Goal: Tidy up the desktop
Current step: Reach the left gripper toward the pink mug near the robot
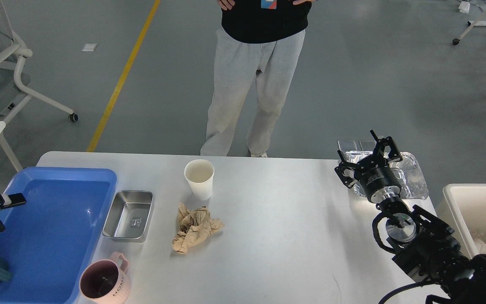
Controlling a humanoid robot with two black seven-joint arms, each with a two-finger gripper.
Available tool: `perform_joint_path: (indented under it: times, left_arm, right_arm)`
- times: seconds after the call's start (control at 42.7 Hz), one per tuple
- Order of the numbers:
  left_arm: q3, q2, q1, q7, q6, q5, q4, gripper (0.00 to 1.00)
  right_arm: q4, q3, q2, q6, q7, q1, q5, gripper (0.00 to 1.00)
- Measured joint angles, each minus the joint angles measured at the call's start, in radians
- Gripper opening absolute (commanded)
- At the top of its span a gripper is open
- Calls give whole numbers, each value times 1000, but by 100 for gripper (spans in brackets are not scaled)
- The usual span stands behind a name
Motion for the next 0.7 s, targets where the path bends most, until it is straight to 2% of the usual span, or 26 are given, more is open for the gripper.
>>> perform_joint_path:
  times: [0.445, 0.586, 0.703]
  left_arm:
    - [-120, 96, -5, -1, -110, -3, 0, 97]
    - [-125, 116, -15, 16, -127, 0, 0, 97]
    - [-105, 138, -14, 48, -130, 9, -4, 97]
  right_arm:
    - [2, 0, 5, 0, 0, 0, 0, 100]
    - [2, 0, 6, 0, 0, 0, 0, 100]
    - [2, 0, 7, 0, 0, 0, 0, 100]
